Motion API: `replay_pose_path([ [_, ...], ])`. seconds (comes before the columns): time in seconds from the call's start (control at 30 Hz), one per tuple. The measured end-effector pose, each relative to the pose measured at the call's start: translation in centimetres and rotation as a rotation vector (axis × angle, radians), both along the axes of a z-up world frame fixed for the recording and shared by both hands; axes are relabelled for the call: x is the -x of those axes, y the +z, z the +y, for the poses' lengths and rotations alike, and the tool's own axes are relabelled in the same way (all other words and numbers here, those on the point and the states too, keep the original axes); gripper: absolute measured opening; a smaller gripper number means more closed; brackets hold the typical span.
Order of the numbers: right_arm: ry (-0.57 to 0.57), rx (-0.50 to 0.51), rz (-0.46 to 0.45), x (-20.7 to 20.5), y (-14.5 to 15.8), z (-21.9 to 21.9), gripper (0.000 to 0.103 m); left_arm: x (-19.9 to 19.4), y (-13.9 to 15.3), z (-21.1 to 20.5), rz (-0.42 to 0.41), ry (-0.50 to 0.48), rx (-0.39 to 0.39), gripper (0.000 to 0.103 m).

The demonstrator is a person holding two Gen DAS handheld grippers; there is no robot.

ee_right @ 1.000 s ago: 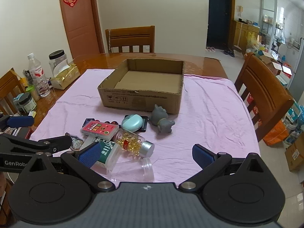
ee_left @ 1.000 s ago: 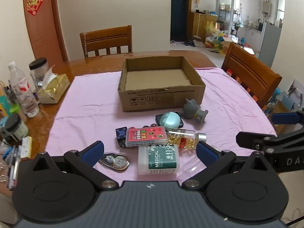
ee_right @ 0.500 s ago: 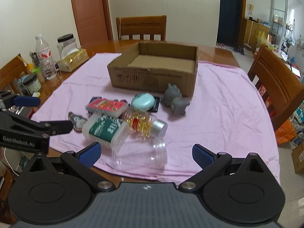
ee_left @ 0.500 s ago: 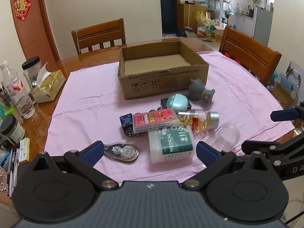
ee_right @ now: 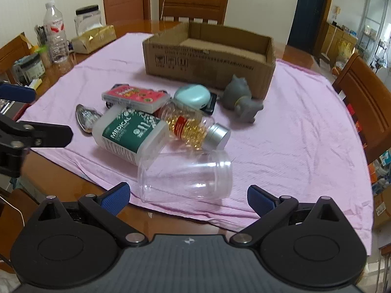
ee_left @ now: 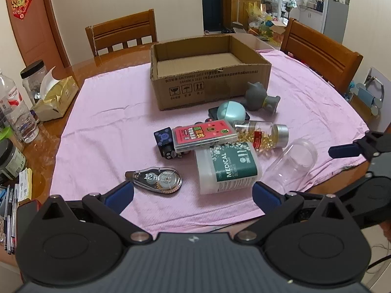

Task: Organize rigid objects
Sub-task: 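Move left tool to the silver correction tape while right tool approaches the clear plastic jar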

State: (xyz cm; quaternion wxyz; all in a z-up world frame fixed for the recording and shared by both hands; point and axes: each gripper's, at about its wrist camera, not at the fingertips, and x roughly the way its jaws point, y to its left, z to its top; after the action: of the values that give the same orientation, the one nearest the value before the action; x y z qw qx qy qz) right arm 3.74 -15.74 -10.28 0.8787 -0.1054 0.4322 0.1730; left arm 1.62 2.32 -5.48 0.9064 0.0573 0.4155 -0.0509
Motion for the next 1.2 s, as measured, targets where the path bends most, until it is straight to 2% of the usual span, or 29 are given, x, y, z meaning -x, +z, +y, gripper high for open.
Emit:
replay_pose_path([
  [0.13, -0.030, -0.004, 0.033, -0.9, -1.4, 0.4, 0.103, -0.1, -0.3, 0.3, 0.011, 0.002, -0.005, 0.102],
  [0.47, -0.017, 0.092, 0.042, -2.1, -3.4, -1.7, 0.103, -1.3, -1.3, 1.4, 0.042, 0.016, -0.010, 0.102],
  [0.7, 0.028, 0.008, 0.107, -3.6, -4.2, -3.2, 0.103, -2.5, -3.1, 2.1, 0.072, 0.013, -0.035, 0.102],
  [1.0, 0.025, 0.010, 0.097, -3.5, -4.3, -3.0, 0.103, -4.7, -7.3, 4.0, 0.127, 0.010, -0.082, 0.102],
  [1.2, 0.019, 0.002, 0.078, -3.1, -4.3, -3.2, 0.103, -5.6, -8.2, 4.9, 0.087, -0.048, -0.045, 0.102],
])
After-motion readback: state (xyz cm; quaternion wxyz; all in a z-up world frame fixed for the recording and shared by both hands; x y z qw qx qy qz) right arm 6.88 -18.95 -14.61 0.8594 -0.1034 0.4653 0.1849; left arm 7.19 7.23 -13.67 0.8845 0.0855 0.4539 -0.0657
